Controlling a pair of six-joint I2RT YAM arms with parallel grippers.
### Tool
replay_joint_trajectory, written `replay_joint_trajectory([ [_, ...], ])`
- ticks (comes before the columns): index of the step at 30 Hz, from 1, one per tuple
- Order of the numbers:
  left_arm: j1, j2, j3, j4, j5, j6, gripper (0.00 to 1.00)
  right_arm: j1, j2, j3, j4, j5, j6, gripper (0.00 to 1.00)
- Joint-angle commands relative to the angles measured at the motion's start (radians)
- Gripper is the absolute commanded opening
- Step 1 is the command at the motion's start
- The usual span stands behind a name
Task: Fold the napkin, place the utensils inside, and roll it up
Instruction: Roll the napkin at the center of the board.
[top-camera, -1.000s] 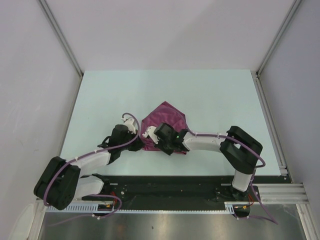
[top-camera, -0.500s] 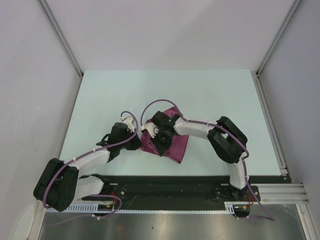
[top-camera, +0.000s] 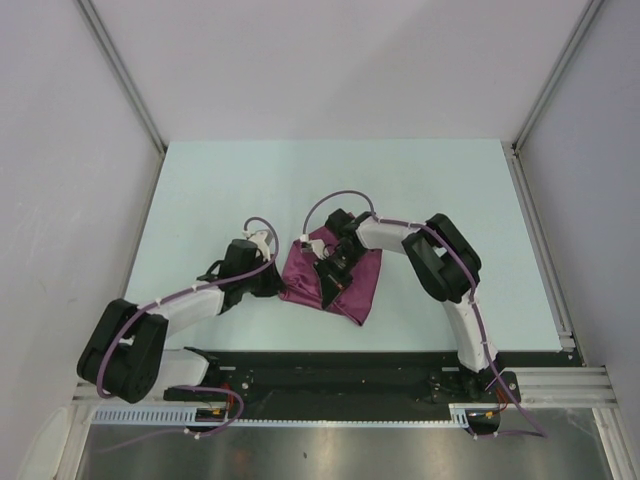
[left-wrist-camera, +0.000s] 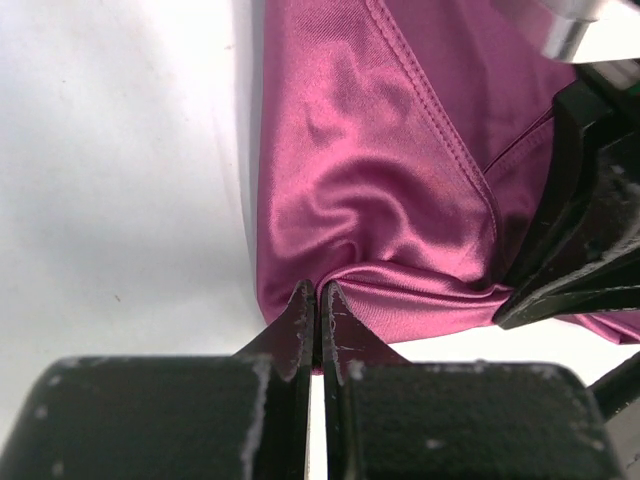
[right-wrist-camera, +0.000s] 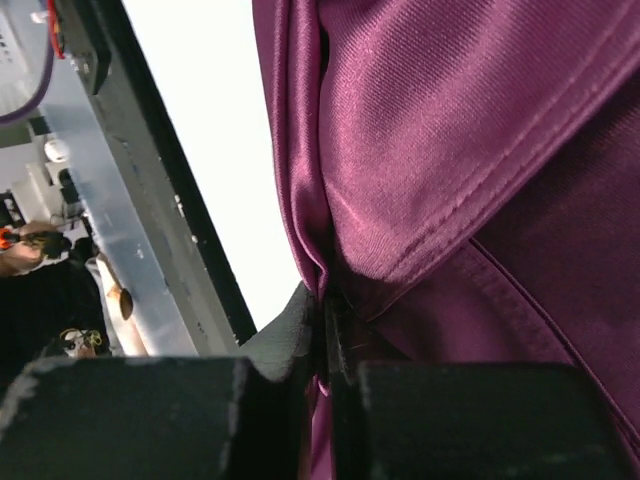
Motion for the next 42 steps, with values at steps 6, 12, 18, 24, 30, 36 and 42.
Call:
replay_joint_trajectory([
  [6,0.028,0.035,0.047,-0.008,-0.010,0.009,0.00,-0.054,-0.165,-0.040,0.005,-0.037,0.032,0.36],
  [12,0.030,0.038,0.047,-0.008,-0.003,0.010,0.00,-0.066,-0.439,-0.185,0.155,0.176,0.172,0.44],
  [18,0.030,0.034,0.044,-0.007,0.004,0.009,0.00,0.001,-0.607,-0.314,0.162,0.322,0.259,0.52],
  [24,0.028,0.040,0.045,-0.005,0.014,0.010,0.00,0.150,-0.610,-0.410,0.229,0.386,0.379,0.52],
  [30,0.030,0.043,0.045,-0.003,0.013,0.010,0.00,0.250,-0.530,-0.396,0.251,0.471,0.428,0.52],
  [36,0.030,0.043,0.048,-0.007,0.014,0.012,0.00,0.261,-0.473,-0.394,0.187,0.586,0.393,0.52],
  [42,0.030,0.040,0.048,-0.007,0.016,0.014,0.00,0.222,-0.470,-0.387,0.154,0.650,0.365,0.52],
])
